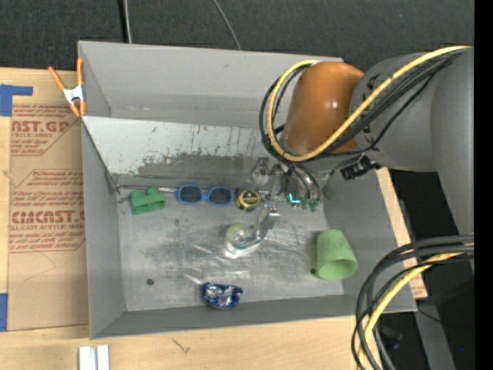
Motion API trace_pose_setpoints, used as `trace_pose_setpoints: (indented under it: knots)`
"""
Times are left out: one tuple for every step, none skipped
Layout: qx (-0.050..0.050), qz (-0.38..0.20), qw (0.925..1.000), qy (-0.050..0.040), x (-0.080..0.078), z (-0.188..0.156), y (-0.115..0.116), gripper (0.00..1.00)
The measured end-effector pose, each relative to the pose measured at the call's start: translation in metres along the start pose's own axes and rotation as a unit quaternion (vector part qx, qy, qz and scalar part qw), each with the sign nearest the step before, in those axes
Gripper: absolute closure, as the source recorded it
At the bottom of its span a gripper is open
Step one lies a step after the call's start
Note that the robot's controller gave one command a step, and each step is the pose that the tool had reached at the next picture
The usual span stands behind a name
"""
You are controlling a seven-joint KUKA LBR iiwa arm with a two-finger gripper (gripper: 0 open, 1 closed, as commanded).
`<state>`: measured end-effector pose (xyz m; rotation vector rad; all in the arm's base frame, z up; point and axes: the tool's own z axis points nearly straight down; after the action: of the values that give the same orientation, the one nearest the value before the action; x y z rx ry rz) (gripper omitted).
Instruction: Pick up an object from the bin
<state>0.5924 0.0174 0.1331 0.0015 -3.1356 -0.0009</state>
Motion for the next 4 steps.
trace_pose_setpoints:
  knots:
    - [0.0, 0.019, 0.9998, -0.0065, 0.015, 0.051, 0.034, 0.0]
    - [0.0, 0.125, 0.9922, -0.0028, 0.097, -0.002, 0.018, 0.0]
    - [0.001, 0.16, 0.987, -0.0024, 0.082, 0.025, -0.042, 0.0]
    - [0.001, 0.057, 0.9983, -0.0015, 0.092, 0.05, -0.084, 0.0]
